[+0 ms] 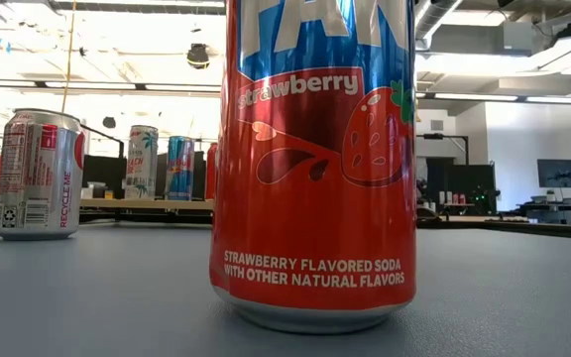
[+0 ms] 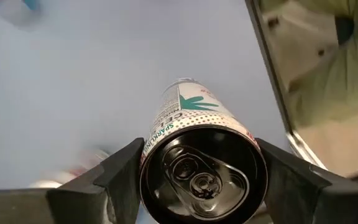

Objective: Place canned beverage on shelf
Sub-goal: Put the bottom white pink soda can on the shelf aligned with the other white pink soda can

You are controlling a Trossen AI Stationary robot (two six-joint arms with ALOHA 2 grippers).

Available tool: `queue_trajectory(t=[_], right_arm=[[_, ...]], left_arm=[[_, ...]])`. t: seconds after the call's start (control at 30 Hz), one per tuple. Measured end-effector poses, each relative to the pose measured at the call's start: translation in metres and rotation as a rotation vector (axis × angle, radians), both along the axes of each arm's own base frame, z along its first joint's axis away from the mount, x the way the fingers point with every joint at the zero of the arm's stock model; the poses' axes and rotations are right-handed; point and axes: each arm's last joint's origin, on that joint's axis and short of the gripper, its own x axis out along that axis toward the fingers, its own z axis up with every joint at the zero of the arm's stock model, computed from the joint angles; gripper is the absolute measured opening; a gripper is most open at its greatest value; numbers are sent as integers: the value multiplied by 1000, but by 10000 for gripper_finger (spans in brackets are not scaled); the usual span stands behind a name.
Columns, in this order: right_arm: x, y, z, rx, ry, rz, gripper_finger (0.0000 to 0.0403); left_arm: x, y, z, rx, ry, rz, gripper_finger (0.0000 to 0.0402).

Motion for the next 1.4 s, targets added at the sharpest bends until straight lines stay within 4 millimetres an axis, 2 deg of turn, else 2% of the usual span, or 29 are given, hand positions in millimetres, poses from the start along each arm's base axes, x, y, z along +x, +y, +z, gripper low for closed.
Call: queue_trajectory(t=[0.1,0.2,0.4,0.5,0.67,0.87,0.97,1.17,1.27,1.4], right_arm=[[0,-1,0,-86,-21,19,0],[2,-5,0,-153,-38,26,0],[5,-21,-1,-228,-34,-3,0],[7,-32,-2,-231,-24,-16,0],[9,-52,-5,-191,8,64,0],[10,-79,-7,-171,30,93,0],[9,-95,-9,-180,42,116,0],[6,-126,-9,-153,32,145,0],[3,-141,-10,-161,27,166,0],[-1,-157,-10,-155,14,172,0]], left_arm=[[17,28,19,31,-80,-6,248],[28,64,32,84,-95,36,249],[37,143,34,200,-11,182,249],[33,180,32,223,53,241,249],[18,238,32,230,106,413,249],[-13,290,32,248,163,546,249],[-25,308,33,225,158,574,249],[-42,328,33,207,161,654,249],[-51,328,31,210,163,672,249],[-71,318,19,209,189,689,249]])
